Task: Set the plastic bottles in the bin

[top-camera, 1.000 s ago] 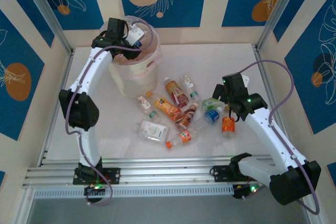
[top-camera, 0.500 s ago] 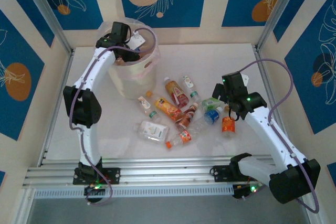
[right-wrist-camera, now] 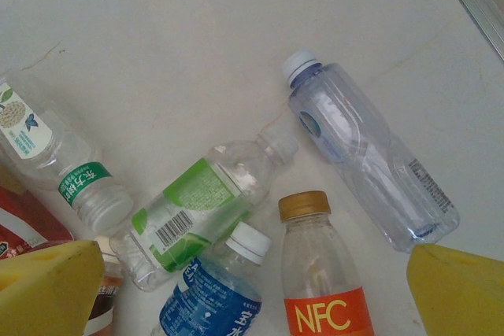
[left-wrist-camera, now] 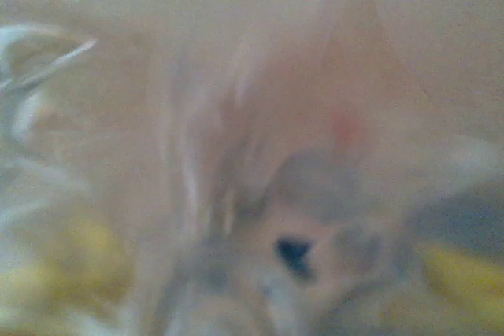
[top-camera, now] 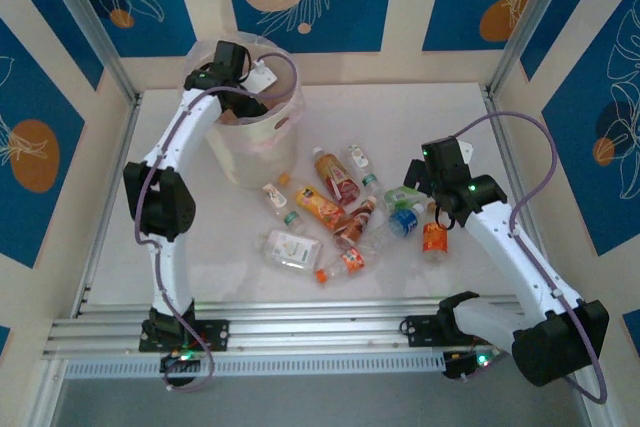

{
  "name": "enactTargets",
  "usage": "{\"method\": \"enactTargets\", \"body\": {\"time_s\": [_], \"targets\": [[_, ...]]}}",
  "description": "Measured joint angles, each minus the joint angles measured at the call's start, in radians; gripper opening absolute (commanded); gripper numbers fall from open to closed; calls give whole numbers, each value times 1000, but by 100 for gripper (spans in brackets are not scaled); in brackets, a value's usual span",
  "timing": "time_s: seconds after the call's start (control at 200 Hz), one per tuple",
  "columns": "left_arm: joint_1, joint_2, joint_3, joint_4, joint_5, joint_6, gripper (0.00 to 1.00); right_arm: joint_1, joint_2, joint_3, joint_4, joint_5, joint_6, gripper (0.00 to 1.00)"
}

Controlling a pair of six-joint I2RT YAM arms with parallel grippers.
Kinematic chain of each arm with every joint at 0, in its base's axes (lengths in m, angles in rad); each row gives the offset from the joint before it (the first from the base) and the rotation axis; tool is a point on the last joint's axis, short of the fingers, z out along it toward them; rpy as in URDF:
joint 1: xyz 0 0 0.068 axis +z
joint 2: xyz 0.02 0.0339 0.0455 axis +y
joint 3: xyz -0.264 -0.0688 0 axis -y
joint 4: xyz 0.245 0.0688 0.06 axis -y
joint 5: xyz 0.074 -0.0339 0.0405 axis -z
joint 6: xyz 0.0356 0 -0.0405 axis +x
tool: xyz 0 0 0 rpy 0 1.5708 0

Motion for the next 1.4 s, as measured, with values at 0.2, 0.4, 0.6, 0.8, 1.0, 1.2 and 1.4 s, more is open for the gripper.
{"method": "enactTargets", "body": {"time_s": [0.2, 0.4, 0.6, 0.8, 1.0, 1.2, 1.4], "targets": [[0, -1, 23, 4, -21, -19, 96, 0, 0, 0, 0, 2, 0, 99], [0, -29, 24, 13, -35, -44, 97, -9, 0, 0, -1, 2, 0, 99], [0, -136, 24, 34, -36, -101, 97, -14, 0, 0, -3, 2, 0, 99], [-8, -274, 31, 58, -47, -198, 99, -14, 0, 0, -3, 2, 0, 99], [-29, -409, 31, 76, -37, -362, 100, -14, 0, 0, -2, 2, 0, 99], [-35, -622, -139, 167, 7, -594, 100, -14, 0, -3, 5, 2, 0, 99], [-63, -786, -346, 221, 7, -797, 100, -14, 0, -21, 14, 2, -7, 99]]}}
